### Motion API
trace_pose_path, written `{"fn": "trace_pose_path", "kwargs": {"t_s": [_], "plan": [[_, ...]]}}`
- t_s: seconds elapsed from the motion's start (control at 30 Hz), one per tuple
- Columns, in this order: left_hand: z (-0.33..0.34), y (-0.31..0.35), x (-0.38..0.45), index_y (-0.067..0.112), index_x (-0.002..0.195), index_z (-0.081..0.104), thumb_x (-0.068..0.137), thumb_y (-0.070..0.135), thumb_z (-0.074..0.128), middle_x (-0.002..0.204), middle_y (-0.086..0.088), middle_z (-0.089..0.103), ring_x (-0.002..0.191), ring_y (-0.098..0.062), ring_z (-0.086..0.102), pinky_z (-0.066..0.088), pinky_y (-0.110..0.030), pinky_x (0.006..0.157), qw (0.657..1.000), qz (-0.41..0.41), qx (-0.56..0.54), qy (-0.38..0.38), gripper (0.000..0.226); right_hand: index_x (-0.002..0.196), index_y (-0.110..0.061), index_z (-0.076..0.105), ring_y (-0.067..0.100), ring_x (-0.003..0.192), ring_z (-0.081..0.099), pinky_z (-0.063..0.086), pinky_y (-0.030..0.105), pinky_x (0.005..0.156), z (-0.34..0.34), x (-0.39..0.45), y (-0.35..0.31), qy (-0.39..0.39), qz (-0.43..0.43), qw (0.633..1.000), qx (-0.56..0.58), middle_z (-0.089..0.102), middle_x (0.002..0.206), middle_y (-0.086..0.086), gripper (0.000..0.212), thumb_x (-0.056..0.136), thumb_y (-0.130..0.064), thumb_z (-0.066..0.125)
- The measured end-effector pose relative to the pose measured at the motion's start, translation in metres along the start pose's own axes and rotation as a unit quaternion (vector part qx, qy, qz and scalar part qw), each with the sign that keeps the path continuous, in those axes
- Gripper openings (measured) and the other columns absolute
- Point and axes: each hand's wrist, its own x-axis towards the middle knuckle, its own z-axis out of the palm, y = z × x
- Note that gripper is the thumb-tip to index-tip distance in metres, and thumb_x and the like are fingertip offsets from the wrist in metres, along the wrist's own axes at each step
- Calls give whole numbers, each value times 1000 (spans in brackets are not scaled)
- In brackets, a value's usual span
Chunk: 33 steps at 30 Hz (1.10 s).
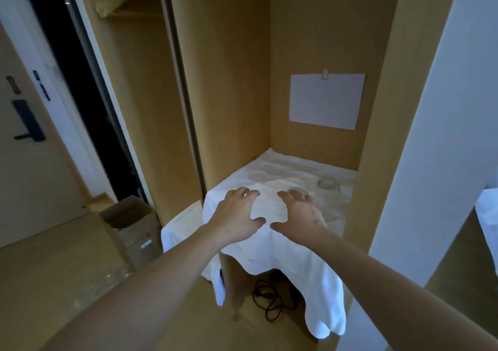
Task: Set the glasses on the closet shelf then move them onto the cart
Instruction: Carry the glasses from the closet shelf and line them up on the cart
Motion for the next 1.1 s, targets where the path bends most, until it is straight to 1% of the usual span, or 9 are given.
{"fn": "trace_pose_path", "kwargs": {"t_s": [0.17,0.3,0.43,0.53,0.63,0.73,0.87,0.97,1.1], "plan": [[21,9,45,18,150,42,91,45,67,152,-4,42,140,-27,35,40,-40,109,999,29,-4,-23,69,153,-28,31,31,137,37,42,45,107,7,13,31,2,42,999,11,38,154,2,83,84,-48,73],[32,11,77,20,149,42,91,44,67,153,-3,41,141,-26,34,38,-40,110,997,63,-10,-37,68,150,-28,35,30,130,42,44,42,102,11,23,49,6,77,997,8,45,145,1,80,83,-48,73],[40,4,112,18,149,43,90,45,69,154,-5,41,143,-28,34,38,-43,112,996,82,-18,-40,70,154,-28,31,31,138,36,40,41,109,9,40,61,15,125,992,25,37,153,3,84,84,-49,72],[46,5,139,18,149,44,88,47,70,154,-6,42,143,-30,35,39,-43,112,991,121,-24,-56,72,151,-28,34,31,140,34,38,41,110,6,55,65,28,159,986,34,37,153,2,80,84,-49,72],[52,9,164,19,149,43,89,47,69,153,-5,42,141,-29,36,40,-43,110,986,146,-40,-68,71,155,-27,28,30,145,27,33,41,114,1,70,68,26,190,981,31,28,160,2,84,86,-48,71],[58,10,187,19,150,43,89,47,68,152,-5,43,140,-29,38,40,-43,110,980,174,-53,-78,72,154,-27,31,31,142,31,35,41,113,-2,87,71,41,211,976,17,32,157,2,80,85,-46,69],[71,11,209,21,152,38,89,50,67,156,-4,37,143,-29,33,37,-44,113,972,186,-63,-128,75,155,-27,29,31,142,29,35,42,114,1,108,74,43,246,968,2,30,158,4,78,87,-35,66],[81,11,222,21,156,31,87,54,68,158,-6,32,143,-30,33,38,-44,112,962,188,-57,-187,85,157,-28,25,32,146,22,30,40,117,2,123,74,35,272,962,-5,17,163,6,80,88,-24,65],[91,12,234,22,159,25,85,54,70,159,-8,29,143,-32,35,40,-44,111,946,204,-65,-244,92,158,-33,19,33,146,21,31,40,117,4,141,74,26,303,953,-13,5,165,6,86,88,-14,64]]}}
